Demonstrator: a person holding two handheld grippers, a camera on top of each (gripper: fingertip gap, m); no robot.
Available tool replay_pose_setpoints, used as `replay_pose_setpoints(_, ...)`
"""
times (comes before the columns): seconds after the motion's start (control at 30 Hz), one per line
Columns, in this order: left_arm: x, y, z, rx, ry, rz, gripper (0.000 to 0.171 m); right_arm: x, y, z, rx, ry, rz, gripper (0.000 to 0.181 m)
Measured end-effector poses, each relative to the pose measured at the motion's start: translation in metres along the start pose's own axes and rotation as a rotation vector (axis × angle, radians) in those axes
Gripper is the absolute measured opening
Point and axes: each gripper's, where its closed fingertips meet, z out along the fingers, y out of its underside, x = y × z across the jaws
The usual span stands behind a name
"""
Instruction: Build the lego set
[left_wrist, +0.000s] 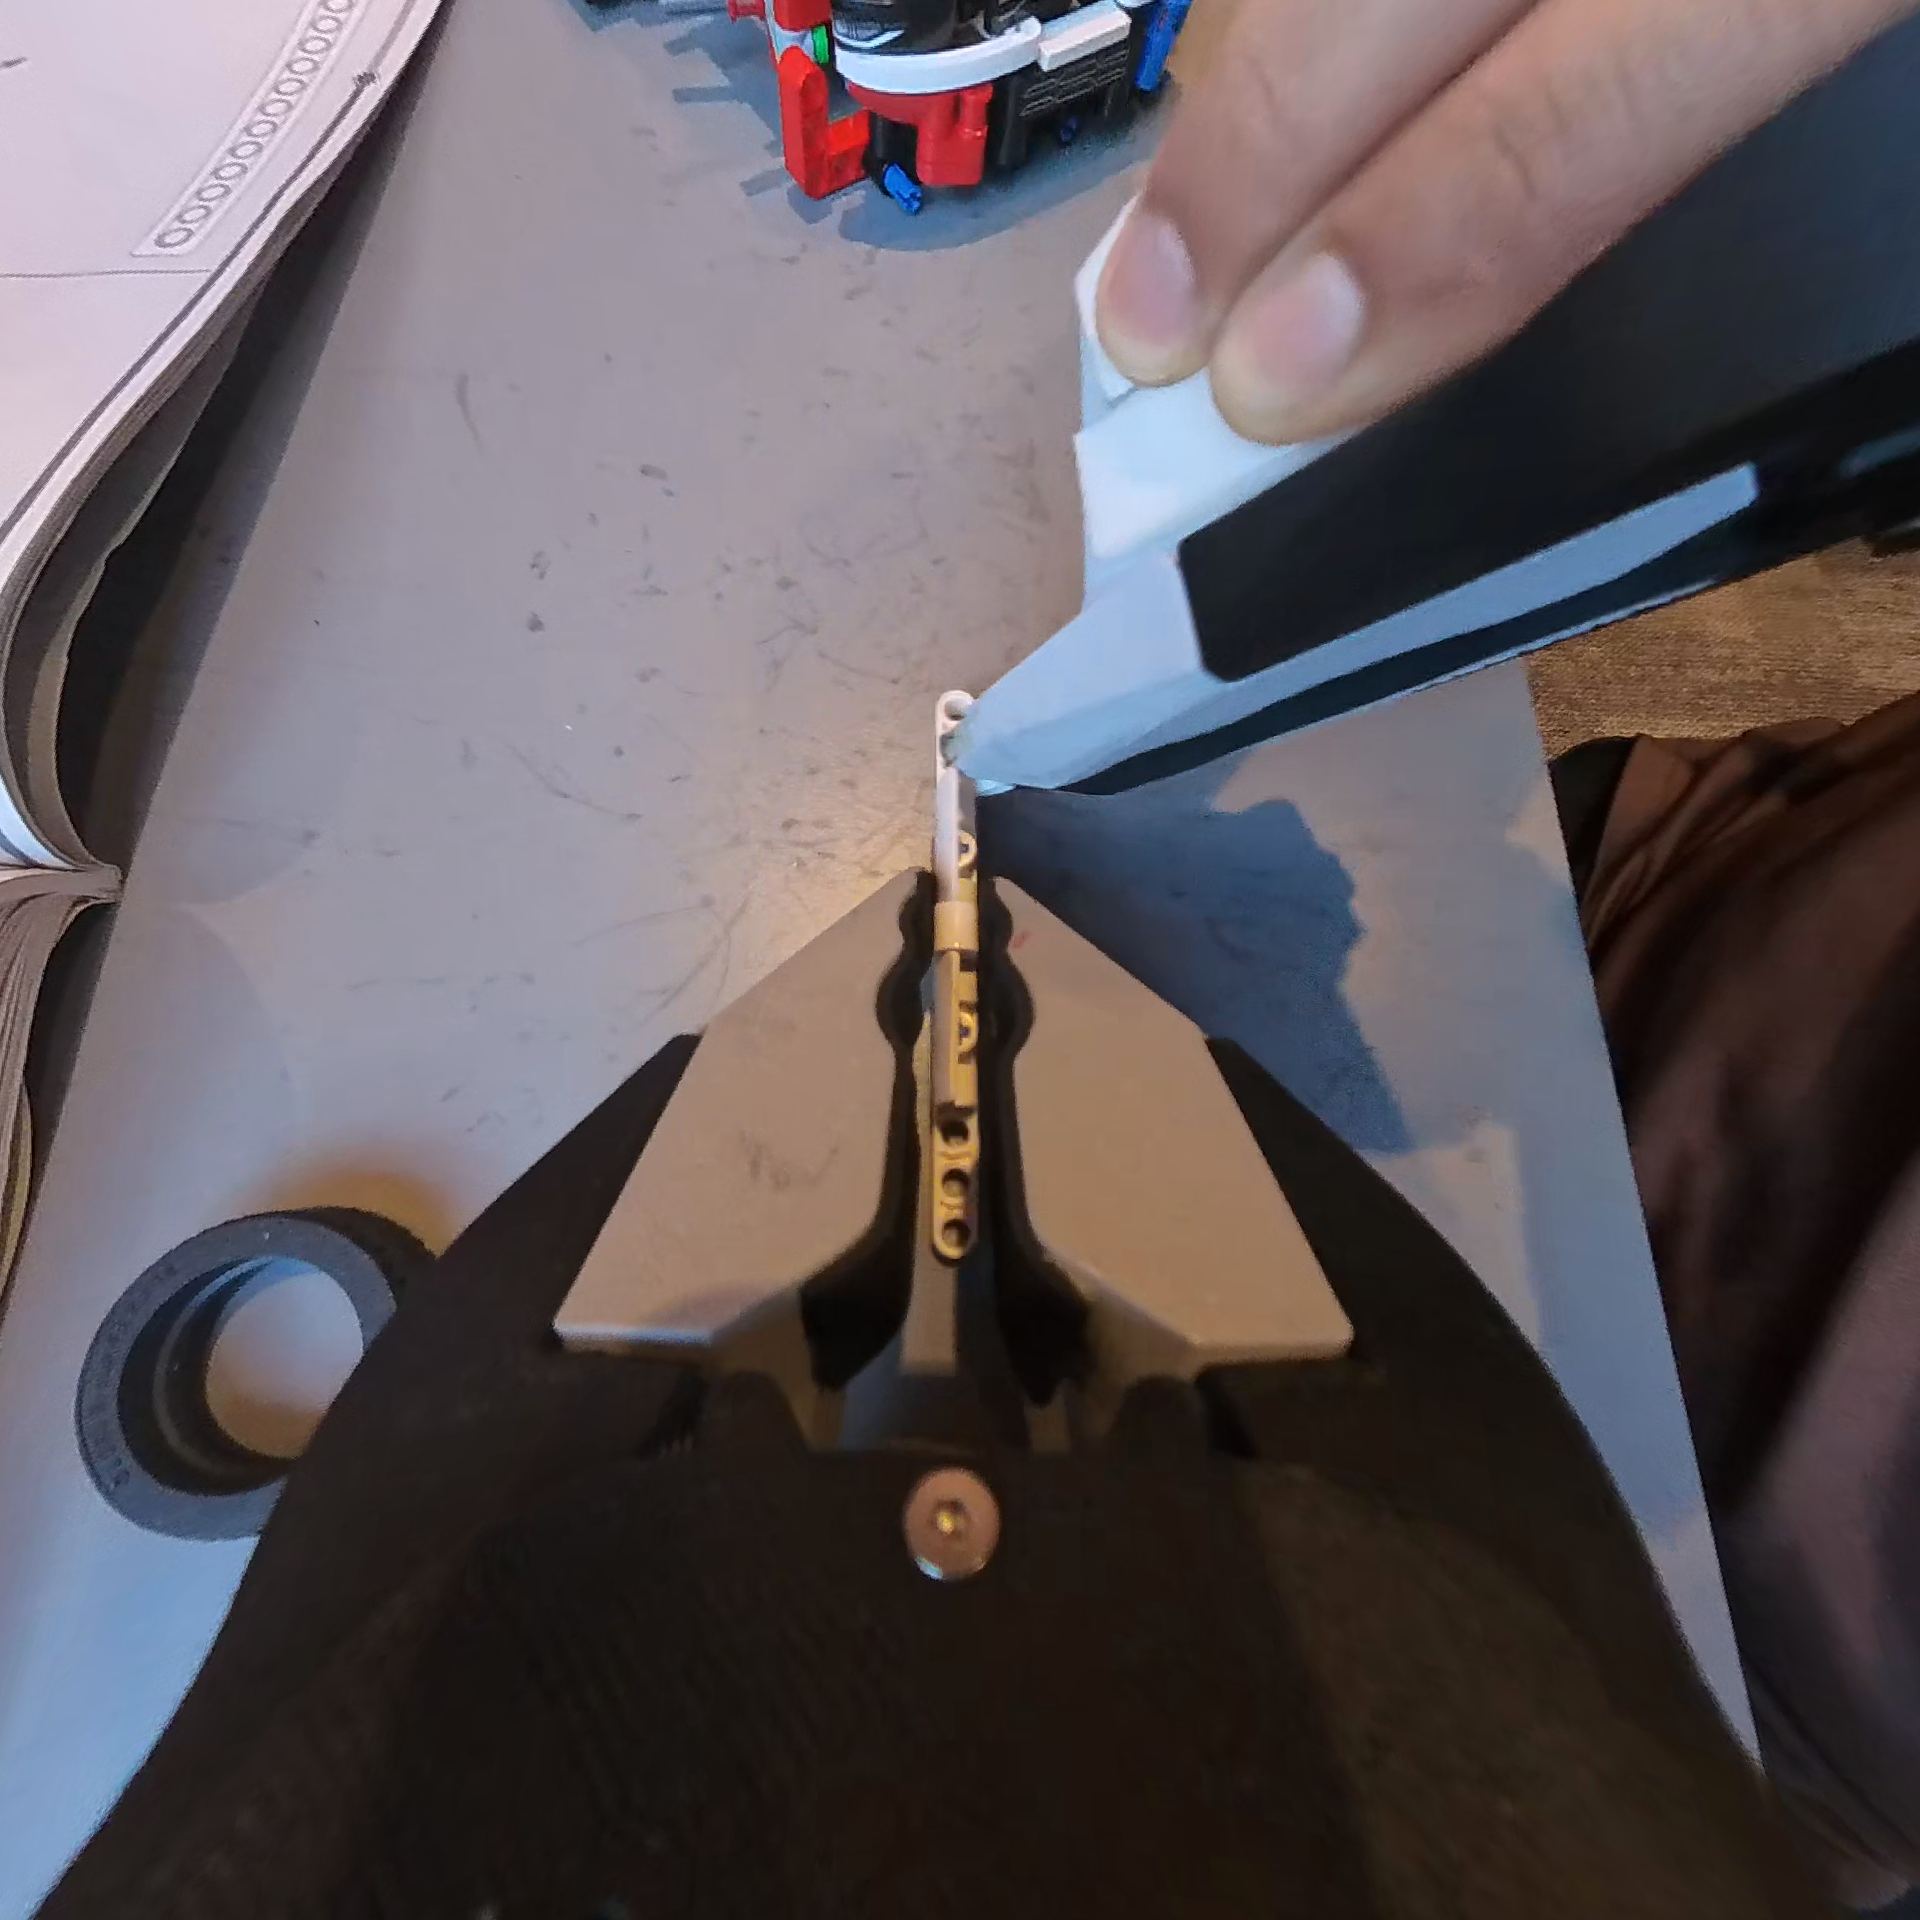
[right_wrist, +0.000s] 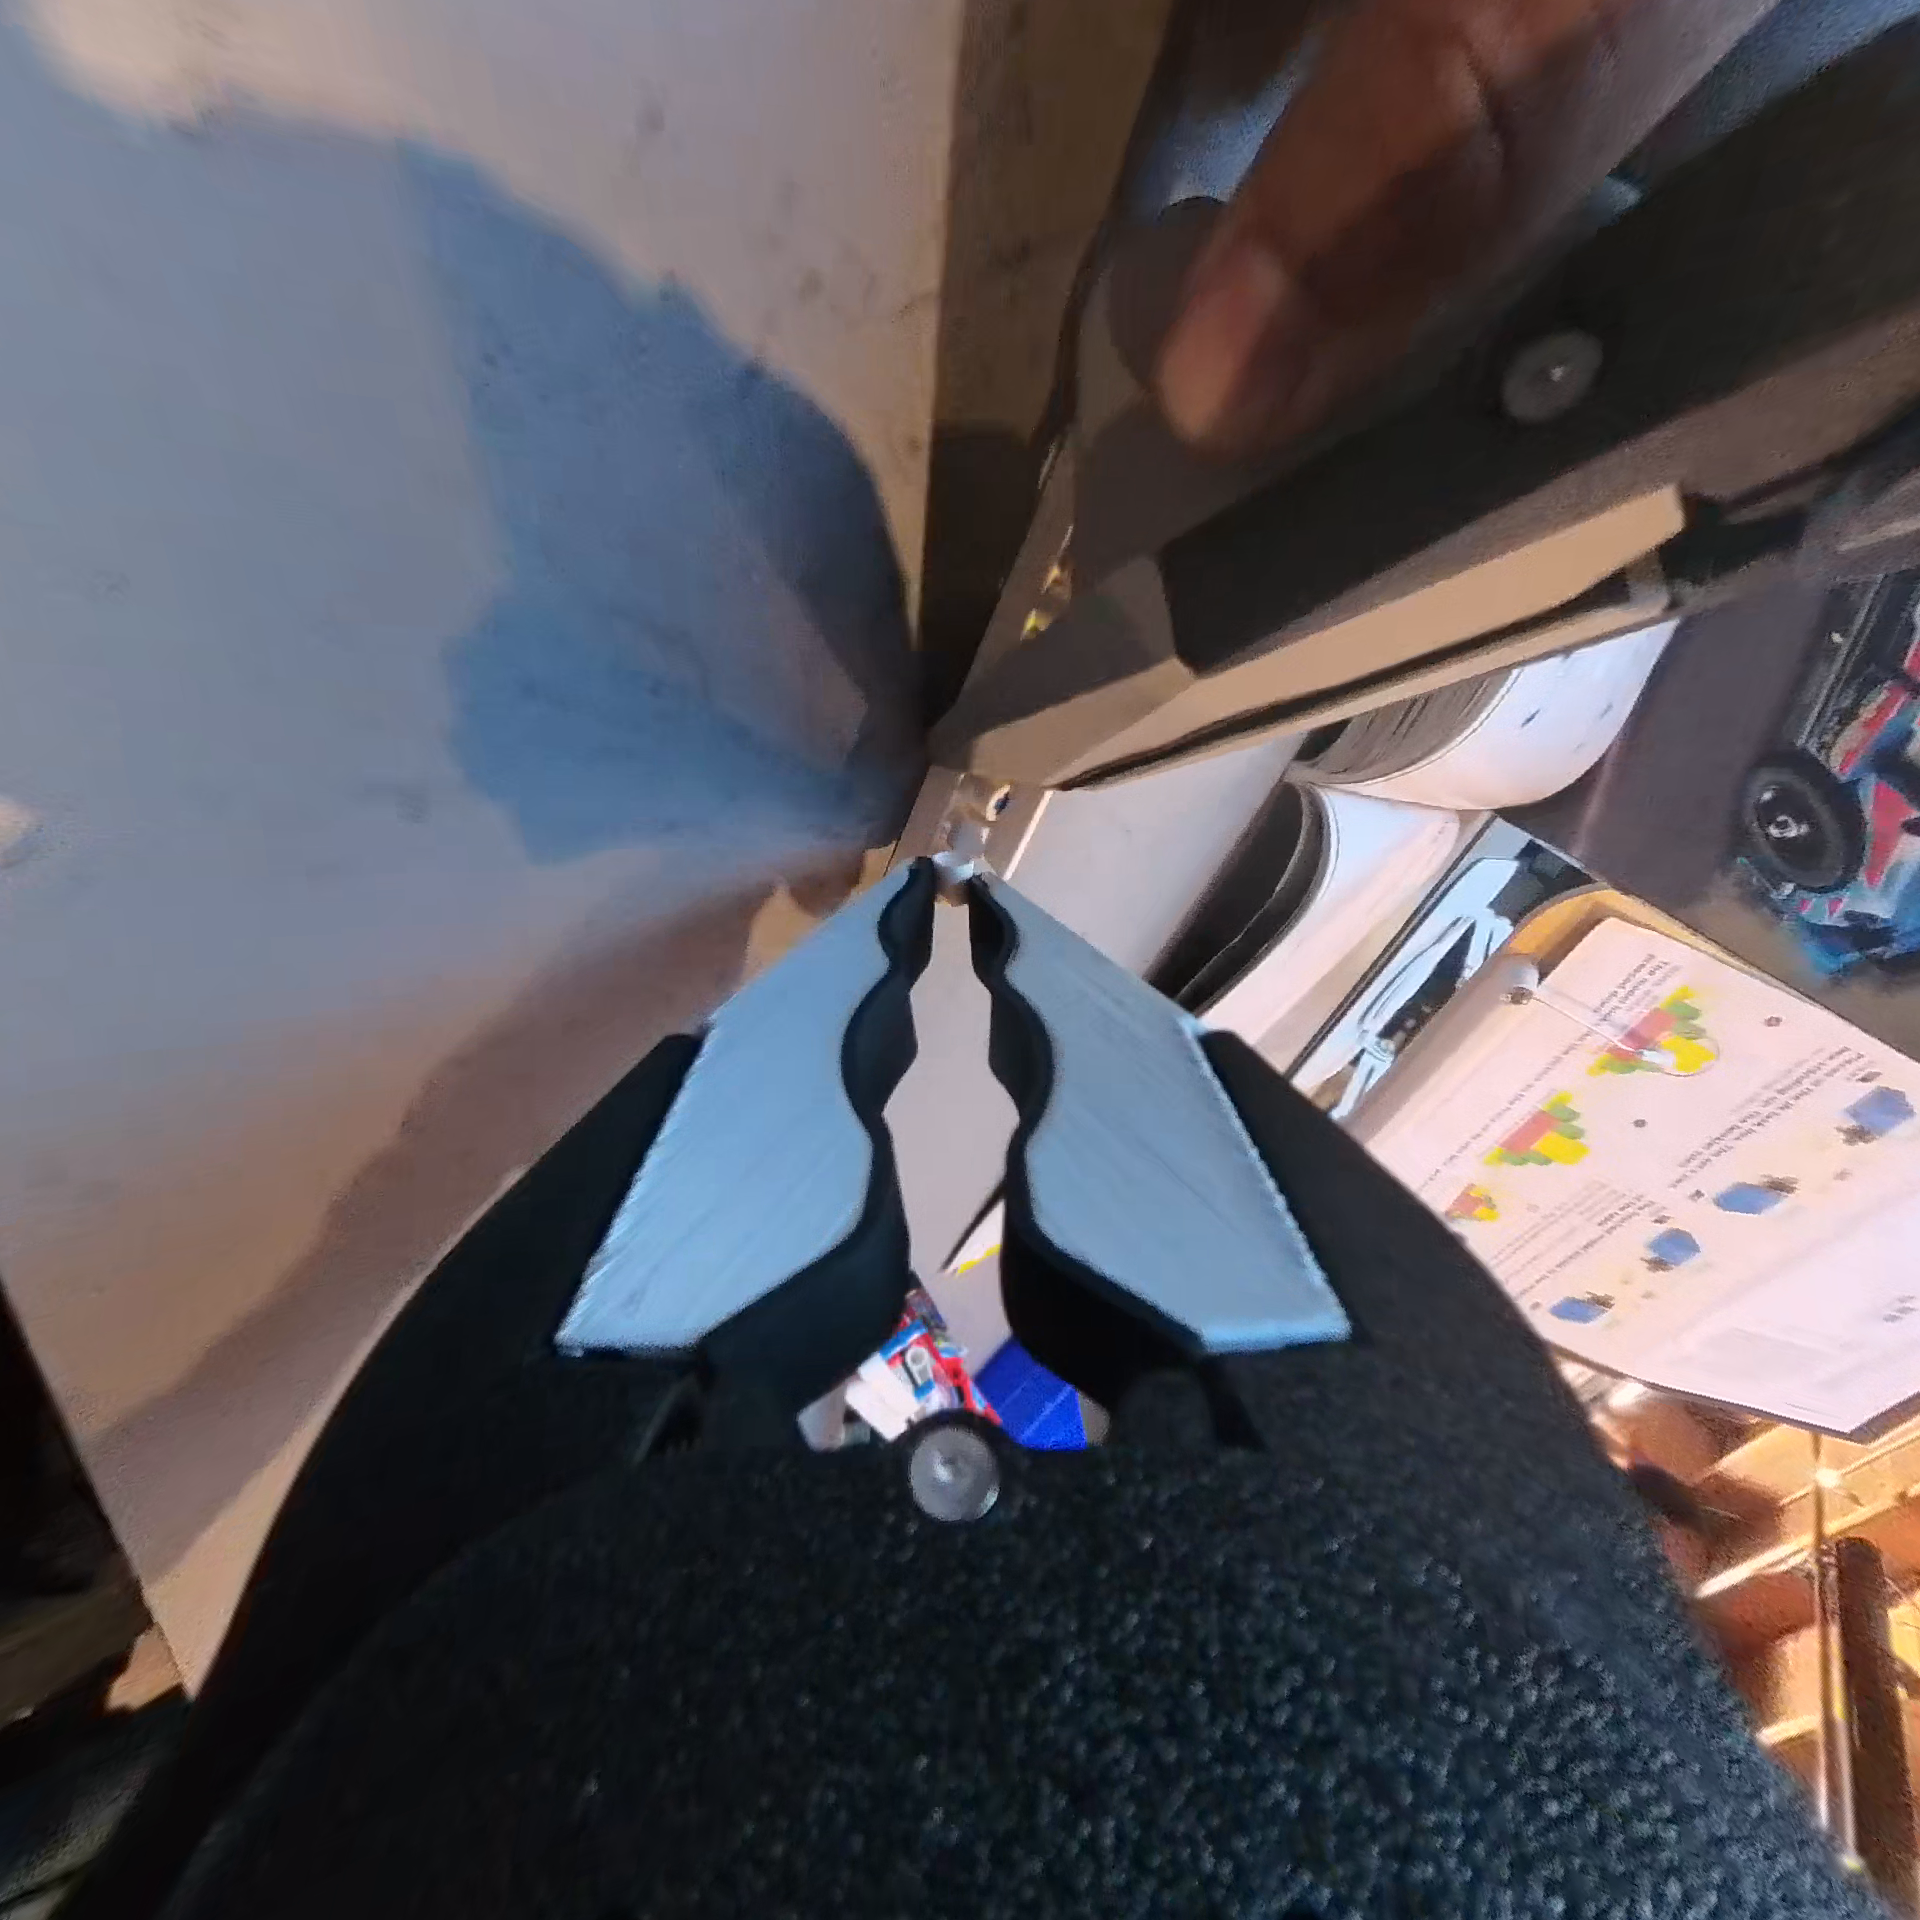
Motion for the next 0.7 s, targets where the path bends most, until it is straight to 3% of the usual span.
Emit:
replay_pose_setpoints(0.17,-0.0022,0.0,-0.0003,-0.001,-0.006,-0.013,0.005,-0.0006,-0.0032,0.0017,0.043,0.005,-0.03,0.005)
replay_pose_setpoints(0.27,-0.0022,-0.0001,-0.0002,0.0,-0.011,-0.006,0.005,-0.0018,-0.0029,0.0023,0.16,-0.203,0.226,0.006)
replay_pose_setpoints(0.4,-0.0028,0.0001,-0.0003,-0.002,-0.02,0.001,0.005,-0.0036,-0.0038,0.0032,0.228,-0.299,0.331,0.006)
replay_pose_setpoints(0.57,-0.0031,0.0001,-0.0004,-0.001,-0.02,0.0,0.006,-0.0047,-0.0045,0.0022,0.383,-0.591,0.627,0.006)
replay_pose_setpoints(0.7,-0.0031,0.0001,-0.0003,0.0,-0.024,0.005,0.005,-0.0028,-0.0042,0.0015,0.468,-0.699,0.759,0.006)
